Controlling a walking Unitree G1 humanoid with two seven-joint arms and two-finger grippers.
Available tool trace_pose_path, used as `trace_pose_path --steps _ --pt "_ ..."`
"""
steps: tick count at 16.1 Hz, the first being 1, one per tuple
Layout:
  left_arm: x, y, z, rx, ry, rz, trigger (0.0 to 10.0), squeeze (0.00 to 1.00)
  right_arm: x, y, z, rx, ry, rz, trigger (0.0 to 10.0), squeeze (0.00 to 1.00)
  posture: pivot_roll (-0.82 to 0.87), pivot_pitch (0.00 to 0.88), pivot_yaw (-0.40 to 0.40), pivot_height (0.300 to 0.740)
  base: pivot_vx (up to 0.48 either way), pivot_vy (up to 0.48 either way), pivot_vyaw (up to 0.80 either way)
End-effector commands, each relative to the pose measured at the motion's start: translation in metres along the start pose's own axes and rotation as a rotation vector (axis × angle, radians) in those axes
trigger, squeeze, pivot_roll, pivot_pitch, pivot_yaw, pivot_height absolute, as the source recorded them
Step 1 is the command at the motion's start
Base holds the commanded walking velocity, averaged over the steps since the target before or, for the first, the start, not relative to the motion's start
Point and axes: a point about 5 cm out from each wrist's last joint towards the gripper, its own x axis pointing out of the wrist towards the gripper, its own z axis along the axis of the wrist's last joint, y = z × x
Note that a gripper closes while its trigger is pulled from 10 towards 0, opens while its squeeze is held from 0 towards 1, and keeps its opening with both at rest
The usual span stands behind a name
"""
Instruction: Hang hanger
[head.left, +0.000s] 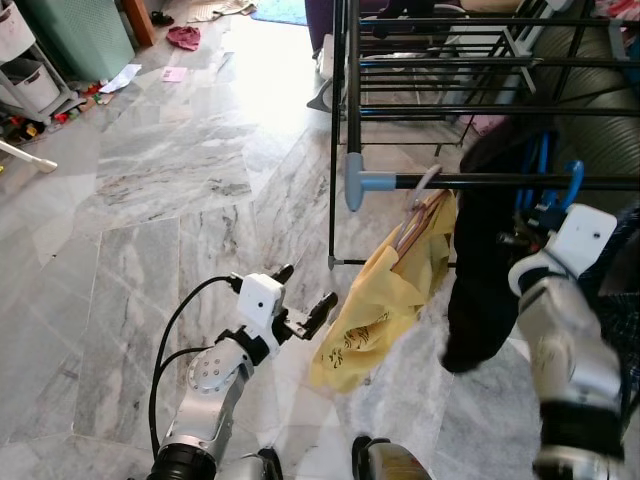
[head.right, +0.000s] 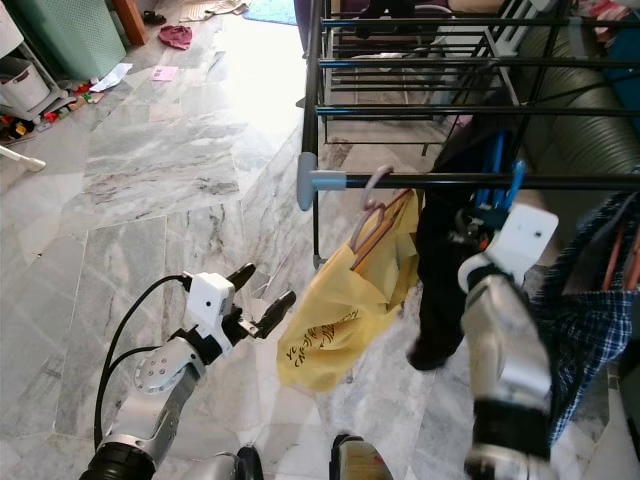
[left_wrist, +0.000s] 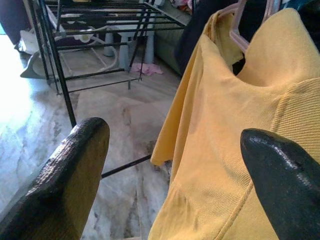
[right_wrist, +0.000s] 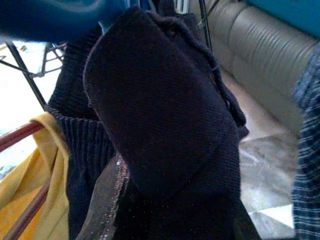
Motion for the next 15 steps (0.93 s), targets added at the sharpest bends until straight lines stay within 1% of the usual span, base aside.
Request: trace_pose_path --steps 1,2,3,4,5,9,11,12,13,14,15 --pt "-0.002 -0.001 -0.002 -0.005 0.015 -0.001 10.0 0.00 0.006 0.004 0.017 0.021 -0.041 0.026 10.0 0.00 -0.18 0.227 0.033 0.740 0.000 0.000 0.00" --pt "-0.002 -0.001 -0.002 -0.004 0.017 0.001 10.0 0.00 0.012 0.006 0.014 0.012 0.035 0.033 10.0 0.00 -0.17 0.230 0.027 0.740 0.000 0.000 0.00" --pt "-0.002 -0.001 -0.002 -0.002 0.018 0.004 10.0 0.00 0.015 0.006 0.011 0.023 0.076 0.024 10.0 0.00 -0.17 0.230 0.027 0.740 0.000 0.000 0.00" --pt "-0.002 -0.001 -0.002 -0.001 0.019 0.006 10.0 0.00 0.016 0.006 0.009 0.026 0.093 0.025 10.0 0.00 -0.17 0.230 0.025 0.740 0.000 0.000 0.00" --pt "-0.002 -0.001 -0.002 -0.001 0.021 0.013 10.0 0.00 0.018 0.007 0.000 0.052 0.158 0.028 10.0 0.00 -0.16 0.230 0.023 0.740 0.000 0.000 0.00" --pt "-0.003 0.000 -0.003 0.002 0.032 0.029 10.0 0.00 0.017 0.007 -0.014 0.141 0.243 0.030 10.0 0.00 -0.16 0.226 0.022 0.740 0.000 0.000 0.00" --pt "-0.003 0.000 -0.004 0.003 0.035 0.032 10.0 0.00 0.016 0.006 -0.016 0.144 0.254 0.033 10.0 0.00 -0.16 0.225 0.023 0.740 0.000 0.000 0.00" --pt "-0.002 0.001 -0.004 0.005 0.042 0.037 10.0 0.00 0.015 0.005 -0.018 0.159 0.261 0.036 10.0 0.47 -0.16 0.223 0.025 0.740 0.000 0.000 0.00" --pt "-0.001 0.001 -0.004 0.007 0.049 0.043 10.0 0.00 0.013 0.004 -0.019 0.165 0.263 0.040 10.0 1.00 -0.16 0.219 0.027 0.740 0.000 0.000 0.00" --pt "0.000 0.002 -0.004 0.006 0.052 0.047 10.0 0.00 0.012 0.003 -0.019 0.167 0.263 0.042 10.0 1.00 -0.16 0.218 0.026 0.740 0.000 0.000 0.00" --pt "0.001 0.002 -0.005 0.009 0.058 0.056 10.0 0.00 0.010 0.000 -0.020 0.129 0.254 0.033 10.0 1.00 -0.16 0.213 0.026 0.740 0.000 0.000 0.00"
